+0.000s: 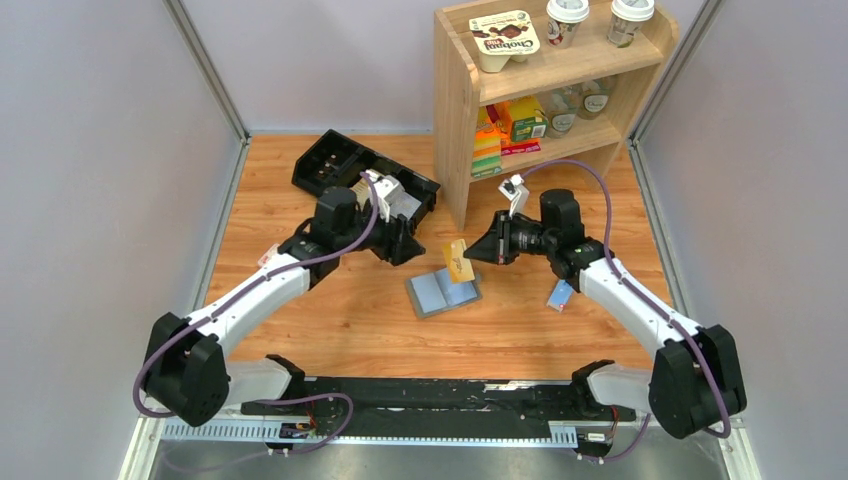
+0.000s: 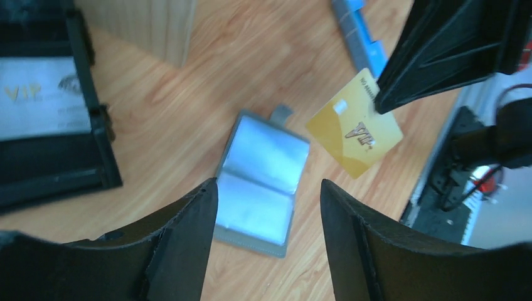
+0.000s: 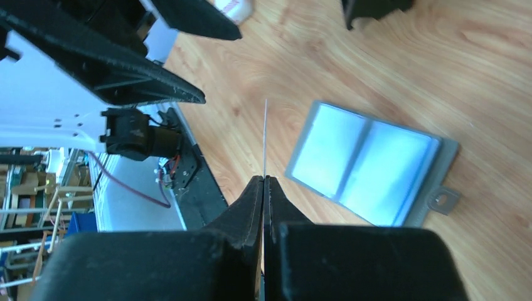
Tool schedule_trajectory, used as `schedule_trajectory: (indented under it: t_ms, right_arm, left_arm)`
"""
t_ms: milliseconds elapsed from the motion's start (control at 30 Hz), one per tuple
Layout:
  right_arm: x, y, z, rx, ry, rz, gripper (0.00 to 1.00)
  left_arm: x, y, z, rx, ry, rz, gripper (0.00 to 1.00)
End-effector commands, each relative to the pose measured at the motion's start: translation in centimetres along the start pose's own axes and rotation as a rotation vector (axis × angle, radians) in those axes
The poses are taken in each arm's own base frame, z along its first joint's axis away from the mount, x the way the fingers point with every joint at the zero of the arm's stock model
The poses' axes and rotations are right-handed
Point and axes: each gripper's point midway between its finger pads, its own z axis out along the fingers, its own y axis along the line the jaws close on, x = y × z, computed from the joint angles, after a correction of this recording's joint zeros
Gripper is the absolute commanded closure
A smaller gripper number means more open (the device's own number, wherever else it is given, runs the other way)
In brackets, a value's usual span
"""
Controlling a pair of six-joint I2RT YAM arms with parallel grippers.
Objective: Take the credit cards out of the card holder
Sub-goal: Place the credit card in the storage box.
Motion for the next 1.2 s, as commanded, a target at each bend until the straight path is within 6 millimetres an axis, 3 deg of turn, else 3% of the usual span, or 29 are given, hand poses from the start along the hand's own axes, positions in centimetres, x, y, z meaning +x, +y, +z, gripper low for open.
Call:
schedule_trajectory:
  t_ms: [0,133,233,633,700,767,800,867,900,933,1000,1100,1133,1167]
  right_arm:
    - [-2.7,5.0,-1.8,-0.151,-0.055,-0.154,1.00]
    - [-3.4,7.0,-2.4,-0.205,-0.074,-0.192,1.00]
    - [-3.8,7.7,-2.7,-0.222,-0.088,-0.186,1.00]
    - [-5.3,9.8,-2.7,-0.288,-0.155,-0.213,1.00]
    - [-5.3,9.8,-2.5,-0.292,-0.154,-0.210,1.00]
    - [-5.3,9.9,-2.3,-0.294,-0.155,-0.209,1.00]
    - [-5.3,9.7,-2.1,-0.291,-0.154,-0.205,1.00]
    - [-5.4,9.5,-2.0,-0.282,-0.159,-0.202,1.00]
    - [-5.5,9.3,-1.9,-0.269,-0.164,-0.197,0.98]
    - [-5.5,9.1,-1.8,-0.255,-0.168,-0.194,0.94]
    - [-5.8,8.2,-1.8,-0.201,-0.185,-0.185,0.75]
    - [-6.0,6.6,-2.0,-0.102,-0.212,-0.182,0.41]
    - [-6.1,6.1,-2.1,-0.067,-0.220,-0.187,0.35]
    - [-6.2,5.8,-2.2,-0.047,-0.225,-0.197,0.32]
  left_arm:
    - [-3.1,-4.6,-2.2,0.323,-0.112,0.143,0.31]
    - [-3.8,-7.1,-2.6,0.485,-0.127,0.101,0.32]
    - [-5.0,-7.8,-2.5,0.537,-0.190,0.052,0.32]
    - [-5.9,-8.1,-1.7,0.607,-0.280,-0.161,0.44]
    - [-6.2,-8.3,-1.8,0.628,-0.298,-0.178,0.51]
    - [-6.4,-8.5,-1.7,0.645,-0.306,-0.192,0.67]
    - [-6.4,-8.5,-1.7,0.651,-0.309,-0.201,0.82]
    - [-6.5,-8.4,-1.6,0.648,-0.313,-0.213,0.99]
    - [-6.6,-8.2,-1.5,0.638,-0.322,-0.221,1.00]
    - [-6.4,-8.0,-1.5,0.628,-0.322,-0.229,1.00]
    - [-6.7,-7.2,-1.5,0.591,-0.346,-0.244,1.00]
    - [-6.3,-4.3,-1.2,0.470,-0.369,-0.308,1.00]
    - [-6.9,-3.1,-1.5,0.417,-0.402,-0.323,1.00]
    - [-6.0,-1.7,-1.2,0.345,-0.377,-0.364,1.00]
